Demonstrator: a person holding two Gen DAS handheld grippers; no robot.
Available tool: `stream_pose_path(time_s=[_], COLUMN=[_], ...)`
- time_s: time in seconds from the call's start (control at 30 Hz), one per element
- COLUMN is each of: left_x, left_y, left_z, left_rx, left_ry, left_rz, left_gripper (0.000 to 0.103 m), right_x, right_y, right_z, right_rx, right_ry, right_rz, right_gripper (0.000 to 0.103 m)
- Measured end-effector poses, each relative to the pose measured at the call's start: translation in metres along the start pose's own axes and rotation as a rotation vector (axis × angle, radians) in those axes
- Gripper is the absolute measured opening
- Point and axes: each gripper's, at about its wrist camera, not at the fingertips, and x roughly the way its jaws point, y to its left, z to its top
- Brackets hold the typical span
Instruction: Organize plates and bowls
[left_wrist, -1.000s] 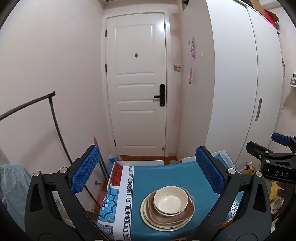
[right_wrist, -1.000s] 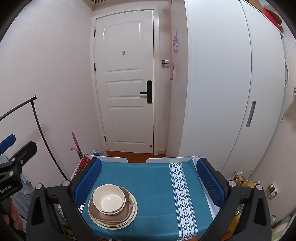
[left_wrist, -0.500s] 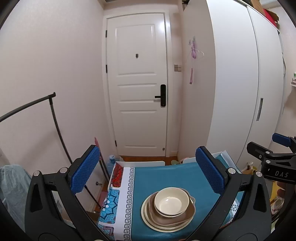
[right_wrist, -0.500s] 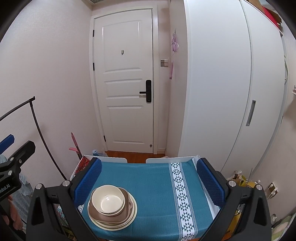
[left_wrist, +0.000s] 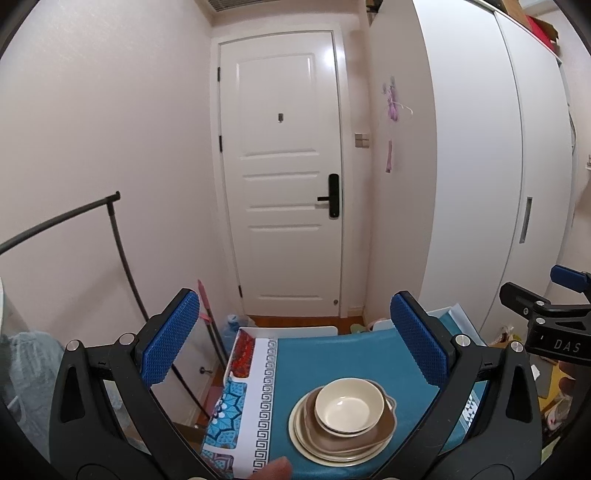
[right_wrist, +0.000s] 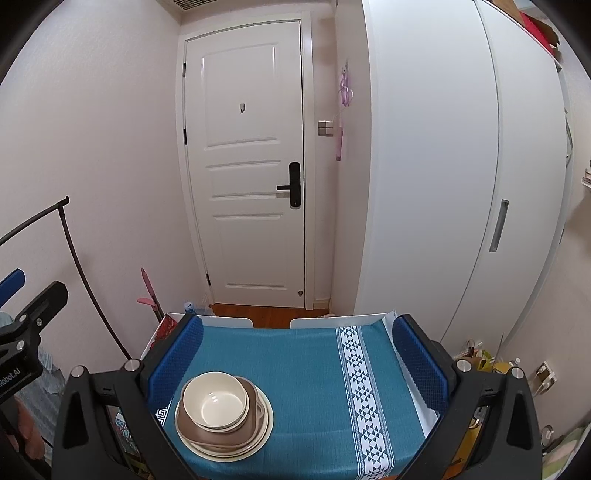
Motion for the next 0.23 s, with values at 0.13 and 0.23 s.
stream_pose_path(time_s=[0.13,0.23], left_x=[-0.001,-0.0007], left_y=[-0.0008,-0.0008], left_z=[0.0015,0.0029], left_rx=[0.003,0.002], left_ry=[-0.009,-0.011], left_rz=[-0.007,-0.009], left_gripper=[0.103,0.103], right_x=[-0.0012,-0.0011], right_y=[0.002,0.003], right_z=[-0.0018,-0.0019], right_rx=[0.001,0.002], right_ry=[-0.002,-0.002], right_rz=[-0.003,-0.006], right_gripper=[0.102,0.102])
